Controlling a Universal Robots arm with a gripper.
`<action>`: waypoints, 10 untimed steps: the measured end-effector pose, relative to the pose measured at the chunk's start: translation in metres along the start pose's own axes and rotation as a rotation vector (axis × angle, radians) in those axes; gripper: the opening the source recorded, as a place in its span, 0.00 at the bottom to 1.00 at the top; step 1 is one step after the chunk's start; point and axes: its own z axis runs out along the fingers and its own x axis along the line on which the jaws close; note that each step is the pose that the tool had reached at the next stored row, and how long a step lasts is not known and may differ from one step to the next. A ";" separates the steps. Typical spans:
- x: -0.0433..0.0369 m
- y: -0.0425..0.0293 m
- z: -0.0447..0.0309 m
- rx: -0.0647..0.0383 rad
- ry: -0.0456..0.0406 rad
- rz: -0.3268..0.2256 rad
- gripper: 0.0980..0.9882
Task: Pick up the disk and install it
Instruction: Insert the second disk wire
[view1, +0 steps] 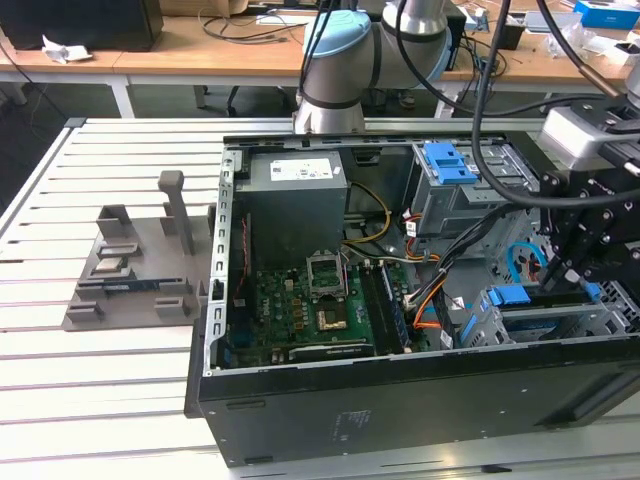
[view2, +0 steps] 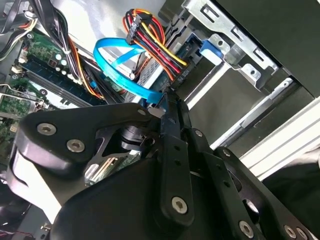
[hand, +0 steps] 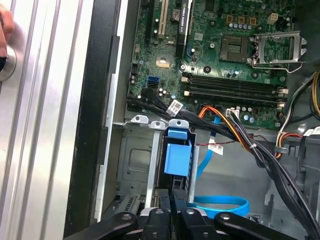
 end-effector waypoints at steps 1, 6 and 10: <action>0.0010 0.0002 0.0001 0.000 -0.0001 0.001 0.07; 0.0005 -0.0048 0.0028 -0.002 -0.0003 0.009 0.07; -0.0042 -0.0057 0.0041 -0.002 -0.0009 0.010 0.07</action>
